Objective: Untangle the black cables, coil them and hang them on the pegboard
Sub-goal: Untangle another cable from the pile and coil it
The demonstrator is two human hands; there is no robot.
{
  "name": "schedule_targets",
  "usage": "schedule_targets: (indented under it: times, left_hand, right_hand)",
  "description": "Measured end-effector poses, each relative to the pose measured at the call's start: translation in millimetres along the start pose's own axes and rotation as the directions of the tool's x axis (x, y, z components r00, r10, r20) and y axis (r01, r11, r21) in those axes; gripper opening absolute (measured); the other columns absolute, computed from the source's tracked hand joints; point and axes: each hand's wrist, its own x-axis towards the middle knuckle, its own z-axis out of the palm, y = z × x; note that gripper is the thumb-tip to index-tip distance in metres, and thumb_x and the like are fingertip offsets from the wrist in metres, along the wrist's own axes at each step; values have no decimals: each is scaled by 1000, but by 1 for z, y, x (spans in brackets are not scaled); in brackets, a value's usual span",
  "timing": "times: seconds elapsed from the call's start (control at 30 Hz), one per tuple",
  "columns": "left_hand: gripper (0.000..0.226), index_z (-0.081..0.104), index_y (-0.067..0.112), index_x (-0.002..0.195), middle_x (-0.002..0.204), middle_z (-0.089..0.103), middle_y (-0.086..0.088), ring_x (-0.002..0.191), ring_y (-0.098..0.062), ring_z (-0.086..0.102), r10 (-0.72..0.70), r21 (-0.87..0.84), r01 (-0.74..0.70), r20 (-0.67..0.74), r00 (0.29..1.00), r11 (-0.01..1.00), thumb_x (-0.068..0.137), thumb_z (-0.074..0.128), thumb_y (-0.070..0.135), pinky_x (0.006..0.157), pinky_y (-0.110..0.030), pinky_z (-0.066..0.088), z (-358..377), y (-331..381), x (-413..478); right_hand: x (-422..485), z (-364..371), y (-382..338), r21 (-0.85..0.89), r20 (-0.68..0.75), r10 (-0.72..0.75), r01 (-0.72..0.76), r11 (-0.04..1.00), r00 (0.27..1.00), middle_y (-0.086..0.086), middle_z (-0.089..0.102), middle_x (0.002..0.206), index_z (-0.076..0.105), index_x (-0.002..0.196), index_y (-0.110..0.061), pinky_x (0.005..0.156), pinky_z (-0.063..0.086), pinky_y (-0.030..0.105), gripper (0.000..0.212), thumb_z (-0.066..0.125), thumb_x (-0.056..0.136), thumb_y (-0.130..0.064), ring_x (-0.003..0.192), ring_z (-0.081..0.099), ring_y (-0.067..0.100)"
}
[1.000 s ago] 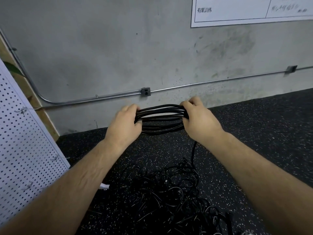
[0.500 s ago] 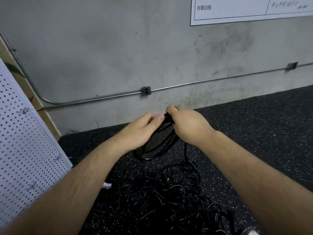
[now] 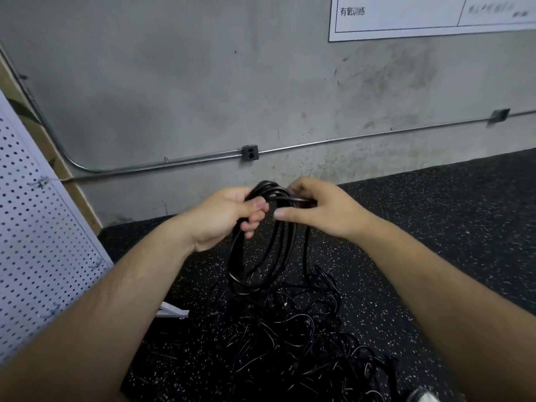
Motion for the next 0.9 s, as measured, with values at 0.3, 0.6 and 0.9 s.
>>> schedule_targets:
  times: [0.3, 0.6, 0.9]
  left_hand:
    - [18, 49, 11, 91, 59, 40, 8, 47, -4, 35, 87, -300, -151, -217, 972, 942, 105, 39, 15, 48, -21, 40, -29, 13, -2]
    - [24, 52, 13, 90, 63, 52, 8, 47, -5, 44, 20, -385, -268, -540, 842, 883, 110, 38, 17, 47, -21, 42, -38, 10, 5]
    - [20, 59, 8, 95, 74, 63, 2, 58, -9, 54, 133, -128, -256, -592, 795, 958, 108, 47, 18, 55, -24, 46, -12, 8, 5]
  right_hand:
    - [-8, 20, 31, 559, 260, 200, -316, 766, 945, 5, 63, 79, 57, 101, -6, 88, 60, 51, 25, 48, 106, -28, 75, 66, 25]
    - [-16, 32, 37, -193, 274, 151, -100, 976, 950, -6, 59, 84, 55, 115, -20, 63, 42, 26, 18, 42, 108, -31, 70, 52, 10]
    - [-17, 30, -6, -609, 302, -41, 226, 760, 952, 0, 72, 101, 67, 118, -27, 74, 51, 32, 28, 42, 107, -36, 91, 67, 27]
